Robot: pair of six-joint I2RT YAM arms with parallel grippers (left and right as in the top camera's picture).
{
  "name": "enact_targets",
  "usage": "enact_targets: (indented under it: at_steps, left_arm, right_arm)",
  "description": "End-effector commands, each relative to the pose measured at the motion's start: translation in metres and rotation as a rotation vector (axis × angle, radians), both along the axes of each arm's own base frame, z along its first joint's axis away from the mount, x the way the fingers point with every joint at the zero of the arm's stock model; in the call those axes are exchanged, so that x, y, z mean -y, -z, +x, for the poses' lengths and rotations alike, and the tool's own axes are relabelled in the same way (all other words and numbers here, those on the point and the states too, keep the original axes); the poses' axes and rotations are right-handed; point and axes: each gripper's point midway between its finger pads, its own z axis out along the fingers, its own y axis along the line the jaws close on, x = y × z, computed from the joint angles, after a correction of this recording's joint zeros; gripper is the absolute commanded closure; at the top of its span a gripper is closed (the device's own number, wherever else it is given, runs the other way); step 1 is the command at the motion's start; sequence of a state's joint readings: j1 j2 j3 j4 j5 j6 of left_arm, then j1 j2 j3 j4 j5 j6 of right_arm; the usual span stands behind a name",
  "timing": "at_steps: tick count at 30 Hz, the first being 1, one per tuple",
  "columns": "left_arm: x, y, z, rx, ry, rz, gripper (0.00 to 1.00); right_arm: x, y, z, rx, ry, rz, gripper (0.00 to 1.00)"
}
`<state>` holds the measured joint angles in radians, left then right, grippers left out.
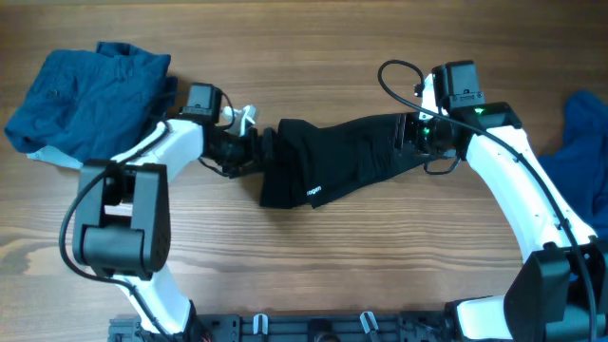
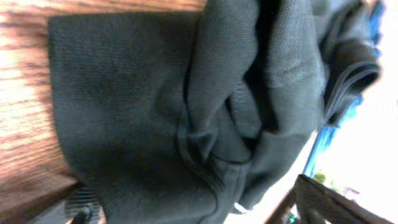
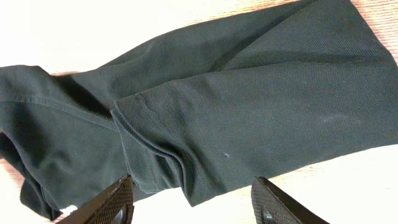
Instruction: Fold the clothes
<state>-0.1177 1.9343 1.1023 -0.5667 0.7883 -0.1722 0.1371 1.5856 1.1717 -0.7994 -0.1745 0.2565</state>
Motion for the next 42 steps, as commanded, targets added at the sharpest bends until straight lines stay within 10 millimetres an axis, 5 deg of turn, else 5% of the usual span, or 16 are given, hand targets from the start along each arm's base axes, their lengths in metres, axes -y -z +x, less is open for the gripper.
enact_targets:
  at_steps: [1,6,11,14,19,23,28,31,34,39,42]
  left_arm:
    - [0.001,0.012,-0.013,0.054,0.118,-0.027,0.00]
    - [0.023,0.028,-0.025,0.081,0.213,0.108,0.00]
    - [0.027,0.050,-0.025,0.026,0.114,0.326,0.03]
    - [0.019,0.058,-0.023,-0.012,0.005,0.434,0.29]
    - [0.020,0.057,-0.022,-0.019,-0.002,0.419,0.94]
    - [0.017,0.049,-0.028,-0.034,0.039,0.371,0.96]
    - [-0.030,0.010,-0.020,-0.060,-0.059,0.376,0.96]
    - [-0.069,-0.051,-0.004,0.004,-0.139,0.368,0.96]
    - [-0.085,-0.103,0.005,0.102,-0.155,0.382,0.96]
    - [-0.067,-0.159,0.020,0.224,-0.128,0.376,0.96]
    - [-0.047,-0.165,0.022,0.260,-0.106,0.411,0.96]
  right_arm:
    - [0.003,-0.010,0.003,0.039,-0.009,-0.011,0.39]
    - [0.003,-0.010,0.002,0.038,-0.009,-0.011,0.38]
    - [0.003,-0.010,0.003,0.033,0.015,-0.002,0.38]
    - [0.003,-0.010,0.002,0.032,0.015,-0.002,0.38]
    - [0.003,-0.010,0.002,0.032,0.015,-0.002,0.39]
    - [0.003,-0.010,0.002,0.032,0.014,-0.002,0.39]
    - [0.003,-0.009,0.002,0.029,0.014,-0.002,0.39]
    - [0.003,-0.009,0.002,0.029,0.015,-0.003,0.39]
    - [0.003,-0.010,0.002,0.032,0.018,-0.001,0.38]
    - [0.003,-0.010,0.003,0.021,0.062,0.015,0.37]
    - [0.003,-0.010,0.003,0.022,0.061,0.015,0.36]
